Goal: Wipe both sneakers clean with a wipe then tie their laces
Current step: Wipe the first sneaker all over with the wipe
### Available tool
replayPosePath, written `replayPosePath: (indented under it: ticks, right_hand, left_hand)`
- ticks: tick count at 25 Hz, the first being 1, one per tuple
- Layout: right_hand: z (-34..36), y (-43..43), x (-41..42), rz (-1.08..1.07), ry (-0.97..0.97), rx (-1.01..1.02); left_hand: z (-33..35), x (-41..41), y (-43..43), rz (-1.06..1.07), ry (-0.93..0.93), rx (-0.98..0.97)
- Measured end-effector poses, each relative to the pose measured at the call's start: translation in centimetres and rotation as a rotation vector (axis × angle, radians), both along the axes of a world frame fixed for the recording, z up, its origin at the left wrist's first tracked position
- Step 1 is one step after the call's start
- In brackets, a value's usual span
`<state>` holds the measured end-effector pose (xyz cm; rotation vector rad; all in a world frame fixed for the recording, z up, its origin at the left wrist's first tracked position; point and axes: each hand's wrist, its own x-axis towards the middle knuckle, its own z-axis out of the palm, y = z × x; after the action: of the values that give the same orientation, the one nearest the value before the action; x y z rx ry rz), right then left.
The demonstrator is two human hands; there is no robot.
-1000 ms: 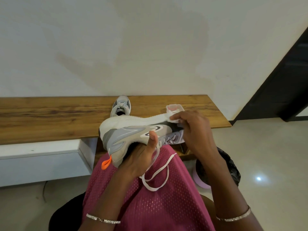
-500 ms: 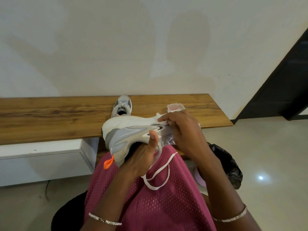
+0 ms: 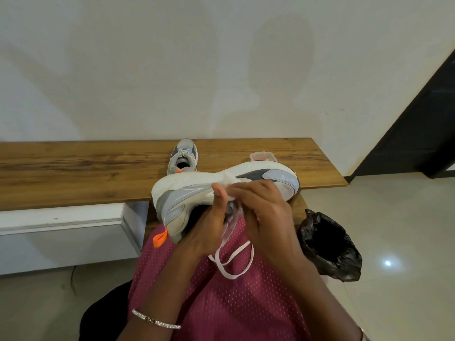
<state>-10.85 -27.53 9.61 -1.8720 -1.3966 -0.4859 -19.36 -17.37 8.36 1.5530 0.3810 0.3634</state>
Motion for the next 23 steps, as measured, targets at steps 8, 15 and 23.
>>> replayPosePath:
  ticks: [8, 15, 23]
  right_hand:
    - [-0.3, 0.3, -0.3, -0.040, 0.066, 0.067]
    - [-1.0, 0.2, 2.5, -0.248, -0.043, 0.045]
    - [-1.2, 0.6, 0.1, -0.067, -0.001, 0.062]
  left_hand:
    - [0.4, -0.4, -0.1, -0.010, -0.063, -0.090]
    - [0.3, -0.4, 0.1, 0.028, -0.056, -0.046]
    - [-0.2, -0.4, 0.4, 0.007, -0.055, -0.117]
